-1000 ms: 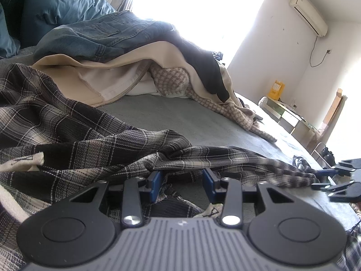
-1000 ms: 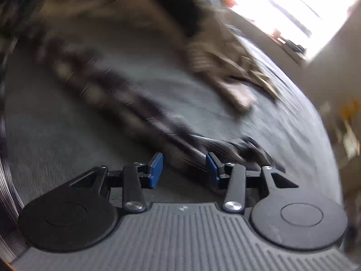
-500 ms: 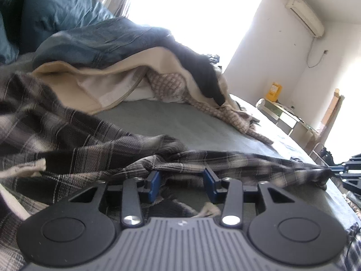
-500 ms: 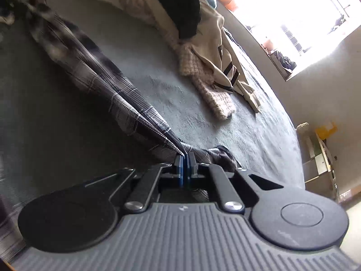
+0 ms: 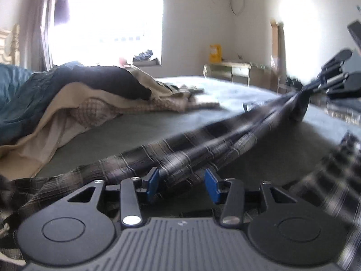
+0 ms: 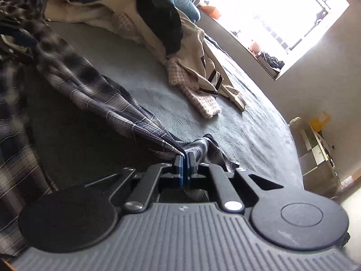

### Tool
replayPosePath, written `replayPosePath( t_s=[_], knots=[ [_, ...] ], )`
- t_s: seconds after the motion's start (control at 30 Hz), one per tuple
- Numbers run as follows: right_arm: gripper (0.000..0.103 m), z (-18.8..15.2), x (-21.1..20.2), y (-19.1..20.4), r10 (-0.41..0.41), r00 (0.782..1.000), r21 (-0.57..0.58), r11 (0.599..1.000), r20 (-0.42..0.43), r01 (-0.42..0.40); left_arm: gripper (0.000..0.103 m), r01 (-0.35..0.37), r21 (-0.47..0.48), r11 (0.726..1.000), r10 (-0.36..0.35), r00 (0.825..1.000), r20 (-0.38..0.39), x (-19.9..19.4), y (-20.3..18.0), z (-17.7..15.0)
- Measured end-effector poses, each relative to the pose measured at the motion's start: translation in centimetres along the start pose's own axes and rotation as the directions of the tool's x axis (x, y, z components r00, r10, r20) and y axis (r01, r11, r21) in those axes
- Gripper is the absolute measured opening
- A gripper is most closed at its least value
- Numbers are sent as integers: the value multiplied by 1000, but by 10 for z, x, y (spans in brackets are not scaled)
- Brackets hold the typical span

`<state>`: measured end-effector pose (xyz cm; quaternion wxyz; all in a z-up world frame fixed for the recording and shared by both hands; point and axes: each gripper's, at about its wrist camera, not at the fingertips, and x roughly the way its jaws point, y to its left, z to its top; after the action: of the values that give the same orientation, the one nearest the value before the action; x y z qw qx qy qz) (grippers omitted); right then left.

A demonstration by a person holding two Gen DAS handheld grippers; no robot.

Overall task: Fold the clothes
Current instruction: 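Lift the shirt corner with the right gripper and fold it over the shirt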

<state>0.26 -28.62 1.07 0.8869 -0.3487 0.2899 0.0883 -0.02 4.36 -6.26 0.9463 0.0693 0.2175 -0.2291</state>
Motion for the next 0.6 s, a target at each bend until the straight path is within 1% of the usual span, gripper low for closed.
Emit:
replayPosePath(
  t_s=[0.1,0.17,0.23,0.33,0.43,0.53,0.6],
  knots=[
    [1,-18,4,4,22,999,0,1000,-24,-22,46,1,35,999,1,998,-59,9,-6,-5],
    [1,-34,13,9,57,997,34,998,-59,-55,46,1,40,999,3,996,-90,12,-7,-6],
    [1,-48,22,17,82,992,37,996,-94,-79,45,-2,45,999,7,993,-115,15,-8,-6],
    [1,-63,30,28,113,984,29,994,-135,-110,45,18,26,999,-14,990,-141,12,-7,-6],
    [2,-71,31,29,143,976,40,990,-164,-139,44,40,-6,999,-41,990,-137,6,-2,-2],
    [6,-66,22,9,181,972,114,980,-147,-165,45,42,-56,998,-49,992,-114,-2,3,0],
    [11,-62,7,-9,257,963,182,954,-82,-239,45,30,-91,995,-40,993,-107,-2,7,1]
  ],
)
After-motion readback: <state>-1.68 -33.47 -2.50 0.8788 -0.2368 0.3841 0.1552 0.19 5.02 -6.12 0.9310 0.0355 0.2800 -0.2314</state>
